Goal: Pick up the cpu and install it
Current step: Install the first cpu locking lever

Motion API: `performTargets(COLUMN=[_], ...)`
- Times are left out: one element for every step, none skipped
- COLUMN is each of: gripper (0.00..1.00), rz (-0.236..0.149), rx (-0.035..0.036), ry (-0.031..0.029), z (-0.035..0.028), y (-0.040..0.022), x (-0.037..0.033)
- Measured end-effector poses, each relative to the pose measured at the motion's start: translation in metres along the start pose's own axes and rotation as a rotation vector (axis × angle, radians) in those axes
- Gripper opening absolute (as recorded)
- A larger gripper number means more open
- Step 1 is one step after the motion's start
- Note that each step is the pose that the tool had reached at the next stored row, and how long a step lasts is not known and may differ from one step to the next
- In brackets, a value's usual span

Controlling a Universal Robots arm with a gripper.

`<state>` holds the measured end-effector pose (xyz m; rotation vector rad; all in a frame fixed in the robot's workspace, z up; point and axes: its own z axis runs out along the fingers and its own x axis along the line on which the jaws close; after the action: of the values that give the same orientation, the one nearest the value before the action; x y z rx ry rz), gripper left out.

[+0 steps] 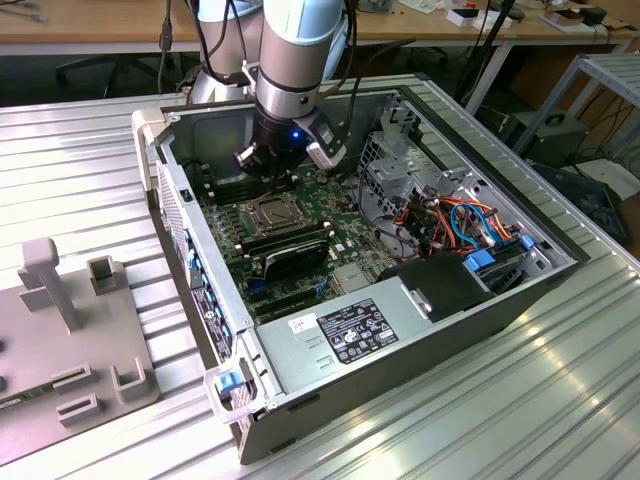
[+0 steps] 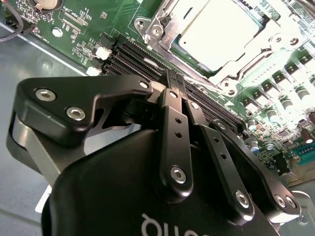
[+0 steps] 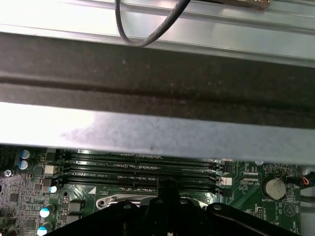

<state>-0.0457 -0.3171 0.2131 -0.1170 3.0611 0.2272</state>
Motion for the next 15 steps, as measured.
performTargets(gripper=[0.11, 0.11, 0.11, 0.11, 0.11, 0.11, 0.11, 0.11, 0.11, 0.11, 0.11, 0.11, 0.11, 0.11, 0.11], rz=[0.0, 0.0, 0.0, 0.0, 0.0, 0.0, 0.0, 0.0, 0.0, 0.0, 0.0, 0.0, 0.0, 0.0, 0.0], rx=[0.0, 0.0, 0.0, 0.0, 0.0001, 0.0001, 0.0002, 0.0003, 0.0003, 0.0004, 0.0004, 0.0002, 0.0001, 0.0002, 0.0003], ry=[0.0, 0.0, 0.0001, 0.0001, 0.0001, 0.0002, 0.0002, 0.0002, 0.0002, 0.0001, 0.0002, 0.0001, 0.0, 0.0, 0.0001], z=[0.0005, 0.001, 0.0015, 0.0025, 0.0031, 0.0042, 0.0049, 0.0056, 0.006, 0.006, 0.006, 0.0066, 0.007, 0.0073, 0.0076], y=[0.0, -0.0001, -0.0001, -0.0003, -0.0004, -0.0005, -0.0006, -0.0007, -0.0007, -0.0008, -0.0008, -0.0009, -0.001, -0.0012, -0.0013], x=[0.0, 0.0, 0.0001, 0.0001, 0.0001, -0.0001, -0.0003, -0.0006, -0.0008, -0.0009, -0.001, -0.0024, -0.0034, -0.0041, -0.0048])
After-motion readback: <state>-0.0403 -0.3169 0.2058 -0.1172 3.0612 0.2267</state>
